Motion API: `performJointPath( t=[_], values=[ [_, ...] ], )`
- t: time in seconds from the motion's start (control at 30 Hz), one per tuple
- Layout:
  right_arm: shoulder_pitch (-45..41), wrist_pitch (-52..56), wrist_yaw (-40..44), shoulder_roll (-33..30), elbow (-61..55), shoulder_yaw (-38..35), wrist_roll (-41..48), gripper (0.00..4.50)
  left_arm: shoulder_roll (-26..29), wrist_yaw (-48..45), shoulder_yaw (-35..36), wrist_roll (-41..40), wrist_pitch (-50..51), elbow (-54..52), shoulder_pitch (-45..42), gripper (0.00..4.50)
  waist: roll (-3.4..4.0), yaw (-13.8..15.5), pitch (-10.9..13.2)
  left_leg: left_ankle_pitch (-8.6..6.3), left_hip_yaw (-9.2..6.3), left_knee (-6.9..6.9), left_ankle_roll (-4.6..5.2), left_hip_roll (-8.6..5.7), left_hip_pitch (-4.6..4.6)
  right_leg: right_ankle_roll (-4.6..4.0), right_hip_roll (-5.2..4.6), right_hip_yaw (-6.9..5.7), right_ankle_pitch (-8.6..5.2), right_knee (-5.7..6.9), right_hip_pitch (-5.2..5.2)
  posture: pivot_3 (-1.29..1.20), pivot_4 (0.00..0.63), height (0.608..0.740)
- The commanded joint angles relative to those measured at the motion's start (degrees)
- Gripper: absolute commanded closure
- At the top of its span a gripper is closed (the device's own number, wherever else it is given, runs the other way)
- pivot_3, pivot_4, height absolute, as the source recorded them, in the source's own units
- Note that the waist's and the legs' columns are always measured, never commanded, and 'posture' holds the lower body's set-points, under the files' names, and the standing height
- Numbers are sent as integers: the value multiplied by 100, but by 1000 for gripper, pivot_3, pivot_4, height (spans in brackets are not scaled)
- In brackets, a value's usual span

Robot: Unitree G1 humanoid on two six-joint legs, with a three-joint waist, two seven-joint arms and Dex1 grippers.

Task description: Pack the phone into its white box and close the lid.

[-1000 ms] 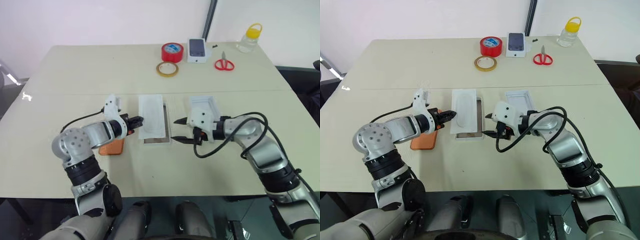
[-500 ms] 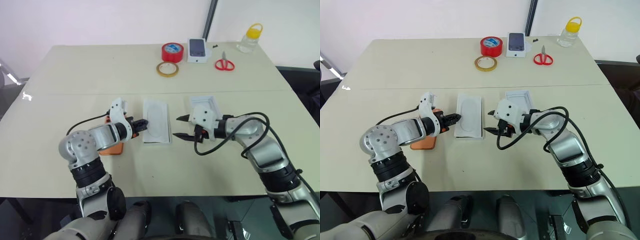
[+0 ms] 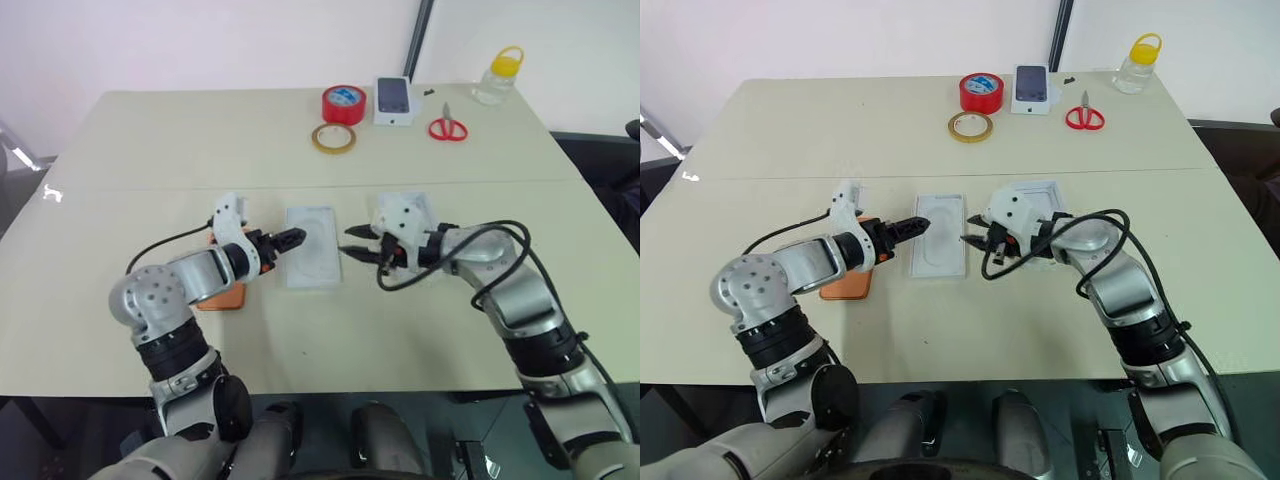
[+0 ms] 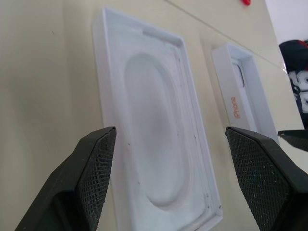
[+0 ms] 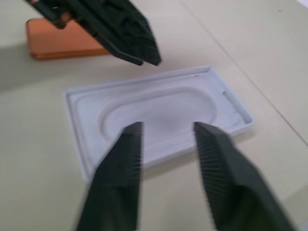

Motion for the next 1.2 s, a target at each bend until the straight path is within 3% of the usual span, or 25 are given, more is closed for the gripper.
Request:
performJointPath(
  t=[0.03,0.27,0.4,0.9,1.07,1.2],
  values=[
    [-271,299,-295,279,153,21,-11,4467,720,-472,-374,74,-694,-272,252,715,2,-1,-1,0,2,-1,0,1,0,0,2,3,0,1,-2,0,150,740],
    [-846,452,-965,1030,1091,613,-601,4467,2726,-1960,-1510,918,-3070,-160,1498,715,4,-5,-1,2,15,-12,-2,0,0,-3,0,22,1,5,-18,0,150,740],
    [-1117,245,-1282,1436,1888,900,-973,4467,3242,-2463,-1719,1178,-3915,11,1949,715,6,-2,-1,2,16,-14,-3,0,0,-4,0,25,1,3,-21,0,150,740],
    [-1805,-869,-1955,2107,4059,1009,-1681,4467,3126,-2486,-1667,1123,-4229,-325,2546,715,6,-60,-3,2,17,-14,-3,2,1,-5,4,28,2,12,-27,0,150,740],
    [-1659,-971,-1652,2001,3253,839,-1446,4467,3032,-2267,-1285,935,-3944,-262,2556,715,7,-80,-2,2,17,-13,-3,2,1,-5,4,28,2,12,-27,0,150,740],
    [-1557,-330,-1368,2069,2425,608,-1094,4467,2939,-1949,-784,681,-3576,-49,2383,715,7,-159,-2,2,16,-14,-3,2,-2,-5,4,28,2,16,-31,0,150,740]
  ],
)
